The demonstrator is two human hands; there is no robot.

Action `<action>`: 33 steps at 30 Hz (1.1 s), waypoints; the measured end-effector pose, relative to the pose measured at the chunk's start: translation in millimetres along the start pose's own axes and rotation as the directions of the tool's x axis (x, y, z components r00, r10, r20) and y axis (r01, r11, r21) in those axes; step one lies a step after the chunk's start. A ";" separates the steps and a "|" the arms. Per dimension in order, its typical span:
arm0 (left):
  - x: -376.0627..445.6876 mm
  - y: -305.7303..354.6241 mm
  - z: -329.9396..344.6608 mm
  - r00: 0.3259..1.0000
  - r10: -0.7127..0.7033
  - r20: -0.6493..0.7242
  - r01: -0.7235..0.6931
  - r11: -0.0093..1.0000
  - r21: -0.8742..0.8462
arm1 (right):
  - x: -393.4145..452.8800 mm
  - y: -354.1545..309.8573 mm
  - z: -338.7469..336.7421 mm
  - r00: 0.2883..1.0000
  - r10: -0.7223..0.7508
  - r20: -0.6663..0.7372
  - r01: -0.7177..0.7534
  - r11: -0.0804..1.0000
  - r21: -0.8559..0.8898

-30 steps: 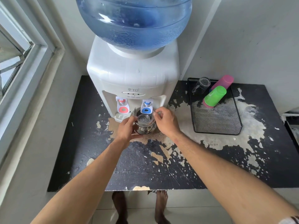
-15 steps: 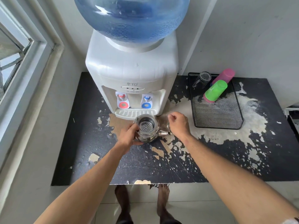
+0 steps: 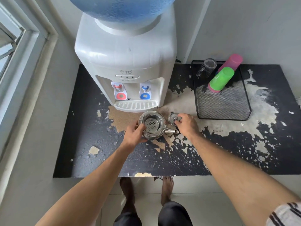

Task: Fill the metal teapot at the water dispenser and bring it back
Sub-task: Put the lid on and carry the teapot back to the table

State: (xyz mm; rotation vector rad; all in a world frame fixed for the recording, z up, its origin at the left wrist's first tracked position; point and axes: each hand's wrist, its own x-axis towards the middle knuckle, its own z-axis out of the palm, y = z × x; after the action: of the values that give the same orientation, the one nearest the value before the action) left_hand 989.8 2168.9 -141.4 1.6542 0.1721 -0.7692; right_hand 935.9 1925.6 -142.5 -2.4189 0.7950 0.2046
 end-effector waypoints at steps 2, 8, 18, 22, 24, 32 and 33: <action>-1.1 -1.9 2.3 1.000 -0.008 -0.008 0.008 1.000 -0.008 | 2.1 2.9 3.4 1.000 -0.024 -0.005 0.024 0.999 -0.026; -4.2 -7.9 8.3 1.000 0.012 0.008 -0.012 0.999 -0.046 | 6.9 7.6 2.4 0.995 -0.097 0.003 0.096 0.993 -0.073; -5.0 -6.2 5.6 1.000 -0.005 0.008 0.005 1.000 -0.002 | 2.3 -24.3 -32.8 0.981 -0.189 -0.037 0.191 0.979 0.075; -8.4 4.4 1.2 0.998 -0.038 0.047 0.036 0.999 0.039 | -10.6 -47.1 -42.0 0.938 -0.334 0.090 0.324 0.940 0.106; -7.9 8.2 -0.4 0.996 -0.055 0.076 0.052 0.998 0.032 | -14.1 -55.0 -41.5 0.903 -0.410 0.130 0.406 0.912 0.051; -6.9 29.6 -9.7 0.999 -0.028 0.031 0.026 0.998 0.065 | -31.6 -73.5 -30.9 0.817 -0.541 0.201 0.564 0.822 -0.081; -6.0 29.6 -10.6 0.999 -0.028 0.030 0.026 0.995 0.092 | -32.2 -73.5 -29.5 0.814 -0.542 0.209 0.568 0.818 -0.092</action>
State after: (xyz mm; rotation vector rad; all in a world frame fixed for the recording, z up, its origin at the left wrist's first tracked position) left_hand 1004.5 2173.2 -113.3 1.7280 0.1390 -0.8339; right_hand 951.7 1972.9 -73.0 -2.6151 -0.0359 0.2427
